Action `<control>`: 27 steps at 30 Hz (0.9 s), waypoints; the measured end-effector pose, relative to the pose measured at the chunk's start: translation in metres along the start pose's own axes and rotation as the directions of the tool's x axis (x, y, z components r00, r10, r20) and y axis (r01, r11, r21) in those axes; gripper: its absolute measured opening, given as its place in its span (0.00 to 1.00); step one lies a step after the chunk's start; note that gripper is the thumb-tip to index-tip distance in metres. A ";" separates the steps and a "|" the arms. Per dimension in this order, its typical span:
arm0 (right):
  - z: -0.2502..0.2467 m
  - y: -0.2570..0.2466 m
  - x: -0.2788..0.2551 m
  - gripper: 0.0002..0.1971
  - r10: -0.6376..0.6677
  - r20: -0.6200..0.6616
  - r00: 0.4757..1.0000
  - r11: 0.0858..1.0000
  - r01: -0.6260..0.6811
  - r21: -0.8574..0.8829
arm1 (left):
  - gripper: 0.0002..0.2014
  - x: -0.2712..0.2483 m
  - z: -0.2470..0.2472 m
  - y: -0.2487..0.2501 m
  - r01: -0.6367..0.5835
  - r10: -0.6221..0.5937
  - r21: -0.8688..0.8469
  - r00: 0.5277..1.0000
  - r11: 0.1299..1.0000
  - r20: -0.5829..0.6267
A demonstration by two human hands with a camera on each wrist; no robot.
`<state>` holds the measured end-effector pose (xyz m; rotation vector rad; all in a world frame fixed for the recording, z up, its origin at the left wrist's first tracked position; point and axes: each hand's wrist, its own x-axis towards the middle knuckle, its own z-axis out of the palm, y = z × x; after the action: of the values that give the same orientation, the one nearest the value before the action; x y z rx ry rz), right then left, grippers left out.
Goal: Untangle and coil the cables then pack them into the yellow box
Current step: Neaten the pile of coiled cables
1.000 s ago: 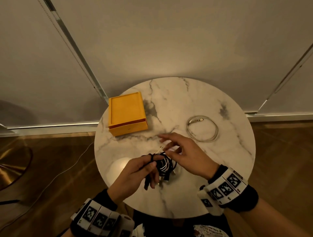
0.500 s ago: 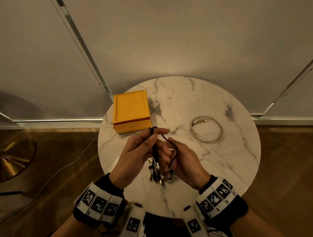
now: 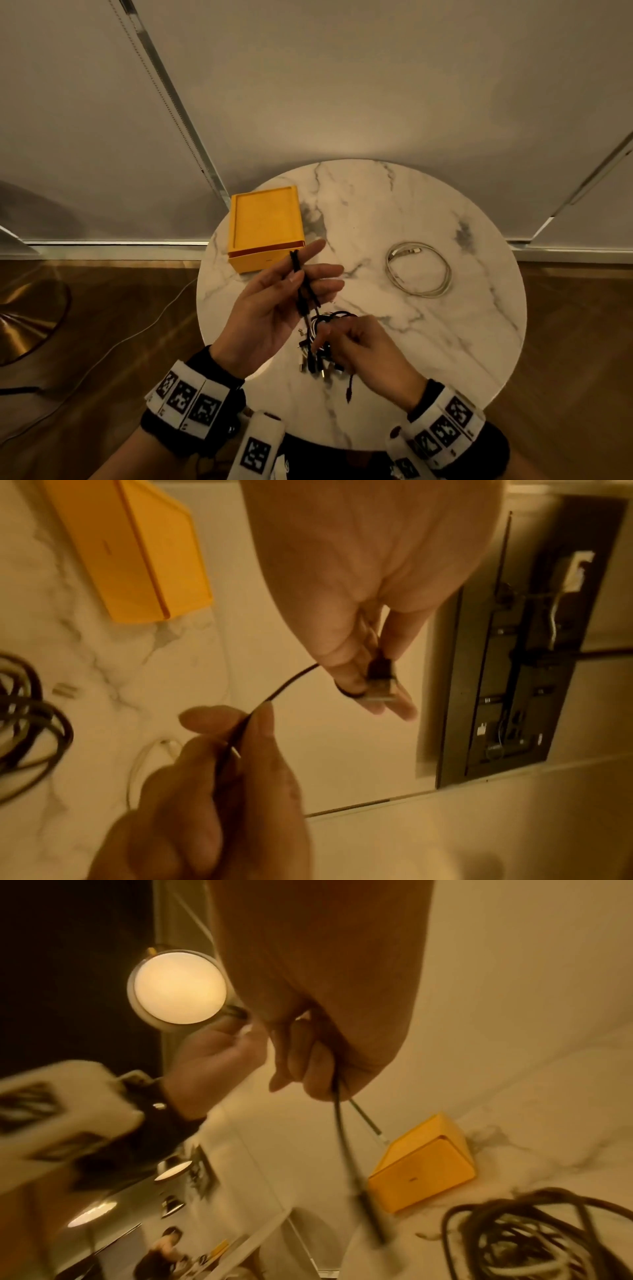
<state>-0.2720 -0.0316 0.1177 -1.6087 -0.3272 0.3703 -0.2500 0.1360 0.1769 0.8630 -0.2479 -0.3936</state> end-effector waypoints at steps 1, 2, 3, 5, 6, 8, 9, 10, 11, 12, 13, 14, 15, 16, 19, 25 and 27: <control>0.005 0.000 -0.001 0.14 0.010 0.053 0.999 1.000 -0.008 -0.030 | 0.27 0.001 -0.002 -0.001 -0.016 0.022 0.103 0.998 0.995 -0.060; 0.007 -0.001 -0.002 0.12 0.033 0.107 0.994 0.998 -0.028 -0.048 | 0.23 0.001 -0.005 -0.004 -0.026 0.054 0.237 0.992 0.971 -0.111; 0.009 -0.002 -0.002 0.10 0.066 0.166 0.984 0.997 -0.058 -0.053 | 0.19 0.001 -0.006 -0.007 -0.040 0.099 0.385 0.986 0.922 -0.135; 0.010 -0.006 0.002 0.10 0.114 0.272 0.955 0.992 -0.096 -0.081 | 0.12 -0.003 -0.016 -0.014 -0.067 0.195 0.690 0.975 0.721 -0.109; 0.011 -0.008 0.004 0.11 0.120 0.306 0.944 0.989 -0.086 -0.121 | 0.11 -0.006 -0.023 -0.017 -0.068 0.215 0.827 0.974 0.558 -0.066; 0.010 -0.011 0.007 0.10 0.092 0.325 0.941 0.979 -0.025 -0.205 | 0.11 -0.012 -0.037 -0.022 -0.068 0.141 0.974 0.989 0.216 0.038; 0.007 -0.011 0.008 0.09 0.074 0.310 0.948 0.971 0.003 -0.239 | 0.11 -0.014 -0.045 -0.024 -0.066 0.077 0.991 0.995 0.116 0.057; 0.004 -0.011 0.010 0.09 0.064 0.282 0.957 0.964 0.014 -0.266 | 0.10 -0.016 -0.049 -0.024 -0.056 0.028 0.997 0.998 0.059 0.054; 0.000 -0.010 0.012 0.09 0.060 0.249 0.967 0.960 0.013 -0.281 | 0.08 -0.019 -0.052 -0.025 -0.038 -0.008 0.998 0.999 0.043 0.039; -0.005 -0.009 0.013 0.08 0.049 0.217 0.975 0.958 0.016 -0.287 | 0.11 -0.021 -0.054 -0.025 -0.009 -0.043 0.998 0.999 0.064 0.012; -0.009 -0.009 0.014 0.08 0.028 0.193 0.981 0.956 0.030 -0.293 | 0.15 -0.024 -0.055 -0.026 0.035 -0.089 0.991 0.996 0.128 -0.024; -0.014 -0.008 0.015 0.08 0.000 0.175 0.985 0.949 0.055 -0.310 | 0.19 -0.026 -0.054 -0.027 0.077 -0.139 0.973 0.989 0.219 -0.047; -0.018 -0.009 0.016 0.08 -0.027 0.166 0.986 0.940 0.081 -0.331 | 0.20 -0.028 -0.052 -0.028 0.106 -0.177 0.944 0.983 0.314 -0.052; -0.021 -0.009 0.016 0.07 -0.047 0.157 0.986 0.934 0.099 -0.343 | 0.20 -0.030 -0.049 -0.029 0.125 -0.204 0.913 0.978 0.389 -0.047; -0.030 -0.009 0.016 0.04 -0.082 0.106 0.991 0.950 0.109 -0.293 | 0.18 -0.031 -0.044 -0.034 0.168 -0.244 0.840 0.969 0.516 -0.044; -0.033 -0.004 0.012 0.18 0.023 0.138 0.990 0.991 -0.004 -0.136 | 0.21 -0.028 -0.041 -0.039 0.280 -0.265 0.580 0.958 0.765 -0.112; -0.031 -0.002 0.012 0.17 0.008 0.217 0.976 0.992 0.019 -0.123 | 0.21 -0.028 -0.039 -0.041 0.297 -0.288 0.479 0.953 0.826 -0.095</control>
<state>-0.2476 -0.0544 0.1207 -1.6918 -0.5298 0.5319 -0.2710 0.1511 0.1189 1.4164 -0.1995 -0.6248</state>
